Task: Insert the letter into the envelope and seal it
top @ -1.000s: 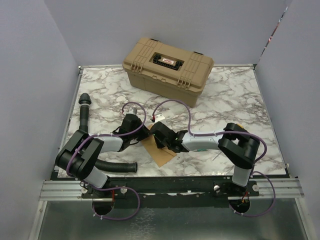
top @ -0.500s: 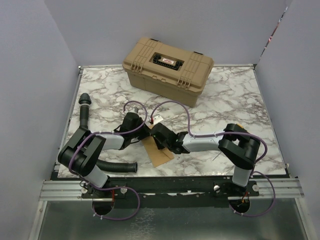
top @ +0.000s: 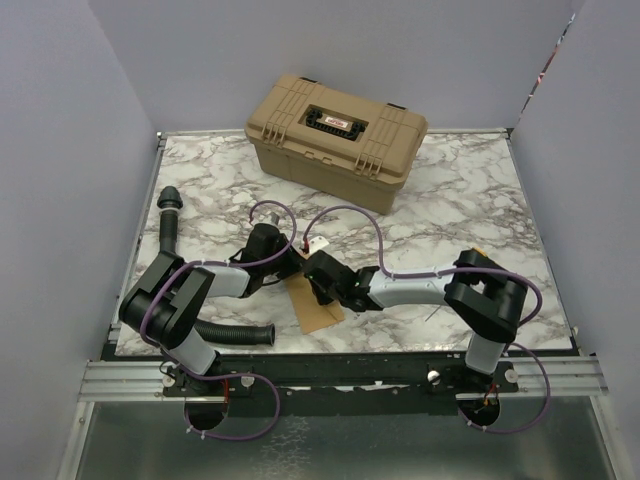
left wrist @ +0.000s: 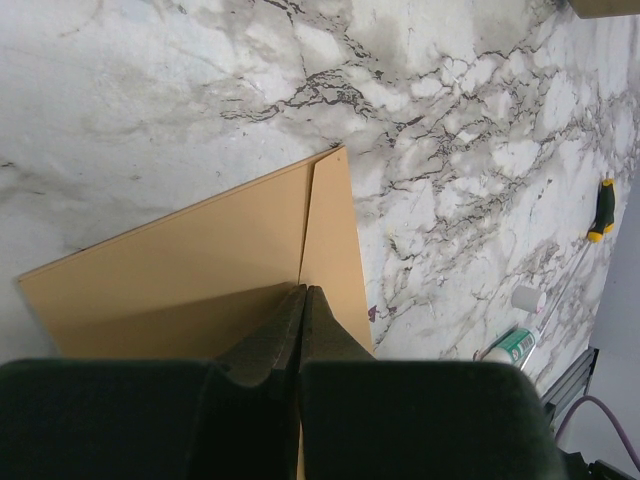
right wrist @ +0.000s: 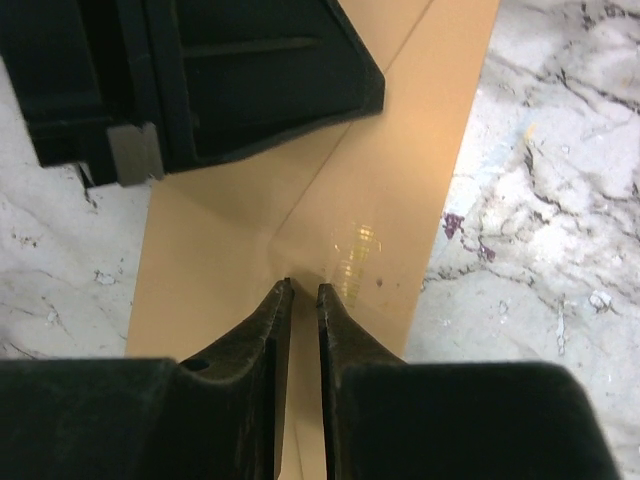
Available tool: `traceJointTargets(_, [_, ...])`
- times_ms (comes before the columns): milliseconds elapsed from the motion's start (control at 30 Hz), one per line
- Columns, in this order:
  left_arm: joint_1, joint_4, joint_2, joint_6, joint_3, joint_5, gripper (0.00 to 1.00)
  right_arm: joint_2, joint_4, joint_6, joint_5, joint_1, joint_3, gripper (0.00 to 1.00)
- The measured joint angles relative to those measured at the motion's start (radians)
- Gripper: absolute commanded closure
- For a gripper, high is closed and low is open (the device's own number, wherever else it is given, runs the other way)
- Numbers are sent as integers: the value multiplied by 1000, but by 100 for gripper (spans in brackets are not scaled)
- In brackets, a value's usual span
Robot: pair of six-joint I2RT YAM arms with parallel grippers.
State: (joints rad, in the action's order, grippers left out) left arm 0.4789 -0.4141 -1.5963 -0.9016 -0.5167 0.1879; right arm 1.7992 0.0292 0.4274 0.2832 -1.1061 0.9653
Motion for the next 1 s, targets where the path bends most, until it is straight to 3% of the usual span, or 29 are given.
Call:
traceJointTargets(133, [0,2,-1,1,-2,1,100,-19,24,38,0,-1,-16,92])
traceJointTargets(333, [0,14,-11,3,-18,8,100,-43,78,99,-10,-6,-24,93])
traceJointTargets(767, [1,34,-23,12,-42,24,100,-146,393,233,-69,-28,-33,87])
traceJointTargets(1000, [-1,147,84,51,-37,23,100,-162,495,266,-11,-29,41,84])
